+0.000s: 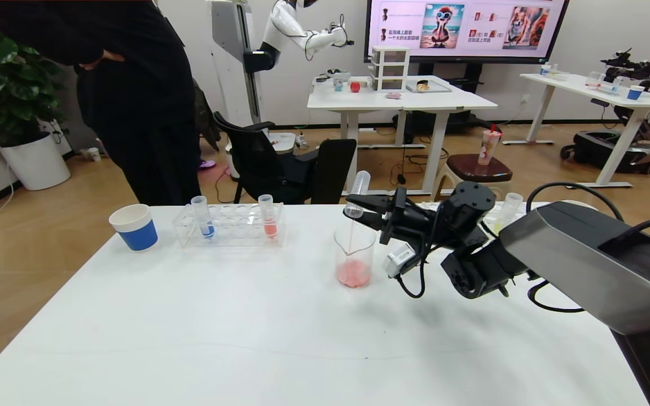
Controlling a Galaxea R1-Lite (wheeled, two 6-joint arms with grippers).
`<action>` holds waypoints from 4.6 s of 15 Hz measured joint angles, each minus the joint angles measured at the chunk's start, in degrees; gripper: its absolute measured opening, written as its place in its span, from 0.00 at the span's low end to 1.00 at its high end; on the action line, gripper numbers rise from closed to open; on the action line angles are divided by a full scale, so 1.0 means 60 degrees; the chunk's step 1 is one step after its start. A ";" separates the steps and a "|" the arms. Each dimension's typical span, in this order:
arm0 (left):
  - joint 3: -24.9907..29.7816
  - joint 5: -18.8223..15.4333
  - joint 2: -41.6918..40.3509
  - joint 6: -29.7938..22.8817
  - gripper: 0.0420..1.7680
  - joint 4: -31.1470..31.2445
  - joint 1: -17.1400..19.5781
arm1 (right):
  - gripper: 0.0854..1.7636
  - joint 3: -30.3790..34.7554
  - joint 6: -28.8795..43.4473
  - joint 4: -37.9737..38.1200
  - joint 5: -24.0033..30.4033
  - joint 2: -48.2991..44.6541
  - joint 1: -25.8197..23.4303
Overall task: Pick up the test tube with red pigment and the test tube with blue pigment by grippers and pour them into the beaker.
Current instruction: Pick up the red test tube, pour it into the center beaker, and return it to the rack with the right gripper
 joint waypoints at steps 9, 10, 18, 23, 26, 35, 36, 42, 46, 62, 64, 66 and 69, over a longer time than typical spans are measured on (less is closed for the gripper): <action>0.0000 0.0000 0.0000 0.0004 0.99 0.0000 0.0000 | 0.25 0.0557 0.2844 -0.0402 -0.0845 -0.0565 0.0030; 0.0000 -0.0004 0.0000 0.0004 0.99 0.0000 0.0000 | 0.25 0.0656 0.3785 -0.0707 -0.1207 -0.0776 -0.0004; 0.0002 0.0000 0.0000 0.0004 0.99 0.0000 0.0000 | 0.25 0.3464 0.8531 -0.1101 -0.7735 -0.2649 0.0260; 0.0002 0.0000 0.0000 0.0004 0.99 0.0000 0.0000 | 0.25 0.4443 1.1555 -0.0839 -1.0793 -0.3426 0.0652; 0.0002 0.0000 0.0000 0.0006 0.99 0.0000 0.0004 | 0.25 0.5417 1.2619 0.0217 -1.0959 -0.4047 0.0380; 0.0002 0.0000 0.0000 0.0000 0.99 0.0000 0.0000 | 0.25 0.7010 1.3399 0.0323 -0.9620 -0.5476 -0.0866; 0.0002 0.0000 0.0000 0.0000 0.99 0.0000 0.0000 | 0.25 0.7166 1.3399 0.0171 -0.9496 -0.5563 -0.0969; 0.0002 0.0000 0.0000 0.0004 0.99 0.0000 0.0000 | 0.25 0.6867 1.3428 0.1241 -0.9255 -0.6183 -0.2182; 0.0002 -0.0004 0.0000 0.0004 0.99 0.0000 0.0000 | 0.25 0.5301 1.3916 0.4435 -0.9015 -0.6804 -0.3450; 0.0002 -0.0004 0.0000 0.0000 0.99 0.0000 0.0000 | 0.25 0.2206 1.4182 0.4586 -0.8470 -0.3610 -0.6806; 0.0002 0.0004 0.0000 0.0004 0.99 0.0000 0.0000 | 0.25 0.2154 1.4182 0.4567 -0.8466 -0.3275 -0.6857; 0.0002 0.0000 0.0000 0.0004 0.99 0.0000 0.0000 | 0.25 0.2141 1.4196 0.4549 -0.8466 -0.3072 -0.6875; 0.0002 0.0004 0.0000 0.0004 0.99 0.0000 0.0000 | 0.25 0.2206 1.4210 0.4539 -0.8466 -0.2907 -0.6861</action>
